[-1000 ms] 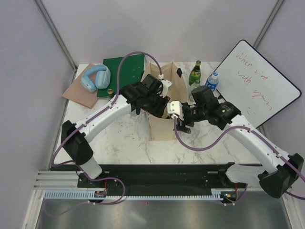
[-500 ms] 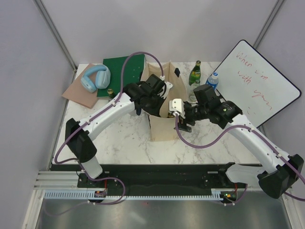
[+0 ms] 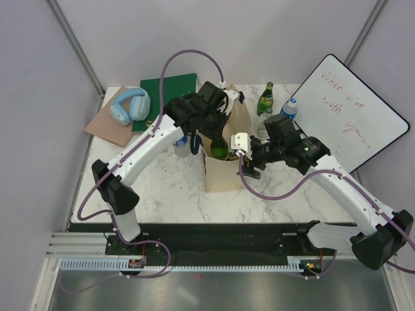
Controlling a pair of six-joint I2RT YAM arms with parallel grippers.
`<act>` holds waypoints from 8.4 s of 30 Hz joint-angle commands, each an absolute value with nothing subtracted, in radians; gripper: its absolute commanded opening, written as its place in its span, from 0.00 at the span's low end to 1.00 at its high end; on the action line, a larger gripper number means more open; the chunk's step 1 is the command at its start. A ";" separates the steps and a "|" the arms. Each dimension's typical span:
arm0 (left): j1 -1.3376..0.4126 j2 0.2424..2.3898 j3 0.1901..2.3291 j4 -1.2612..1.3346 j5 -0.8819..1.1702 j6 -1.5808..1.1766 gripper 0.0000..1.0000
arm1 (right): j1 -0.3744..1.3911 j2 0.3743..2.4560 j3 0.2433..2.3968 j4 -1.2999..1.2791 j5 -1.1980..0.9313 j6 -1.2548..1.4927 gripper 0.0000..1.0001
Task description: Take the beverage out of the canvas bag
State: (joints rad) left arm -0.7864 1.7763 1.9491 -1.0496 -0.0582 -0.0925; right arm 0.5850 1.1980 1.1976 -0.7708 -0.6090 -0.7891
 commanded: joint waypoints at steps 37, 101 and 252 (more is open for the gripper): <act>-0.678 1.784 2.278 -1.071 0.106 -0.213 0.02 | 0.546 1.420 1.468 -0.462 -0.502 -0.262 0.91; -0.565 1.644 2.161 -0.933 0.270 -0.584 0.61 | 0.577 1.606 1.393 -0.100 -0.489 -0.055 0.00; -0.620 1.308 1.508 -0.500 0.466 -0.069 0.86 | 0.727 1.249 1.328 -0.956 -0.568 -1.048 0.07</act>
State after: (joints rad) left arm -0.5720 1.2671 1.4567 -0.5045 0.4255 -0.1749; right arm 0.6907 1.2861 1.3533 -0.9764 -0.5781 -1.0302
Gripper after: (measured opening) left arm 0.861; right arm 0.159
